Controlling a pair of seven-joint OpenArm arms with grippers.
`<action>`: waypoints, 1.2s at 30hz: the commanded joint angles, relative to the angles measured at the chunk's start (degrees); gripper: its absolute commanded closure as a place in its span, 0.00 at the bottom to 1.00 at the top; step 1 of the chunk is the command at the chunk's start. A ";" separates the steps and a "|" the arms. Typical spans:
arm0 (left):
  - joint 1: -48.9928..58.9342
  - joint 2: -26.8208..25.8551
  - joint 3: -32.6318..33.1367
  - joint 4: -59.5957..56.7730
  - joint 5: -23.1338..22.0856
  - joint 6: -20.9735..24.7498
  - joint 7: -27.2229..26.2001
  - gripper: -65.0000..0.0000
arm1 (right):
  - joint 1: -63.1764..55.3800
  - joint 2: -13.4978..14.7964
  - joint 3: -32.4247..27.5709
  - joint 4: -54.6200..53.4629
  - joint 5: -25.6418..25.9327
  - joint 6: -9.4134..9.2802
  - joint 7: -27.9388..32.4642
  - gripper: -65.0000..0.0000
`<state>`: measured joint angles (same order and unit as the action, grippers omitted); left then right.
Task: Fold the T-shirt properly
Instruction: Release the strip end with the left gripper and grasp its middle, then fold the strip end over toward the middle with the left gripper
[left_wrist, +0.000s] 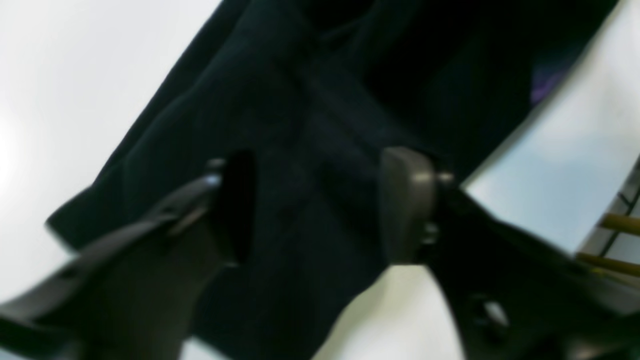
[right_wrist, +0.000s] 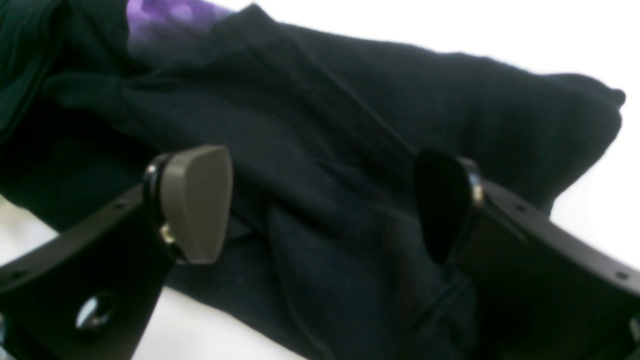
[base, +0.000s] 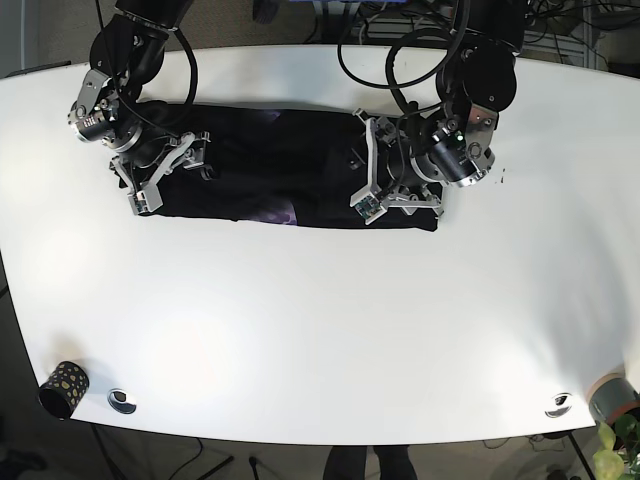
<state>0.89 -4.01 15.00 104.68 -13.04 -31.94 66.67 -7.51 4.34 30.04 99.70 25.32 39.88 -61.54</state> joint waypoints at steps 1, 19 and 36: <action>-0.75 0.10 0.16 -0.82 -0.72 -0.19 -0.43 0.60 | 0.52 0.54 0.16 0.91 0.74 -0.01 1.10 0.17; -3.65 -0.17 12.38 1.38 2.27 -0.28 -0.43 0.64 | 0.69 0.54 0.16 3.29 1.01 -0.01 1.10 0.17; -2.42 1.07 -21.82 -1.43 -10.57 -8.06 -0.70 0.71 | 6.50 3.00 15.45 1.00 10.85 0.12 -6.90 0.16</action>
<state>-0.78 -2.96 -4.93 104.62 -21.43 -39.81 66.63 -1.98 5.10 43.66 102.00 33.19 39.55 -68.18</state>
